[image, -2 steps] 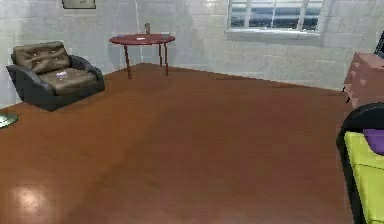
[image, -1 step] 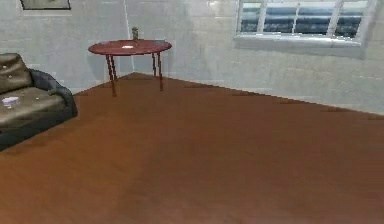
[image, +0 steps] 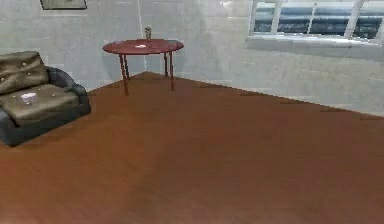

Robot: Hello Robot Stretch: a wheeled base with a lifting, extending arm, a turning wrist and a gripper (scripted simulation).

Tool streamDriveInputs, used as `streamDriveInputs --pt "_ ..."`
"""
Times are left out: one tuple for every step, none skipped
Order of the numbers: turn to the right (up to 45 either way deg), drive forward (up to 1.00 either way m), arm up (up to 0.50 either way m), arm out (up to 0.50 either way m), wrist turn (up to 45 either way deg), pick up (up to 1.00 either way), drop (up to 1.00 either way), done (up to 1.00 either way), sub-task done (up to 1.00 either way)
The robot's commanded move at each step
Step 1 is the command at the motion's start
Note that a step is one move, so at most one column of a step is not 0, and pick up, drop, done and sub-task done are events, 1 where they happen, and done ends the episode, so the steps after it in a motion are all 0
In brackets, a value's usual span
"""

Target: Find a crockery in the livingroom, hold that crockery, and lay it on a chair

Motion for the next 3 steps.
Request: streamDriveInputs --pt "0.0 1.00 0.00 0.00 0.0 0.00 0.00 0.00 0.00" --pt "0.0 1.00 0.00 0.00 0.0 0.00 0.00 0.00 0.00" --pt "0.0 0.90 0.00 0.00 0.0 0.00 0.00 0.00 0.00"
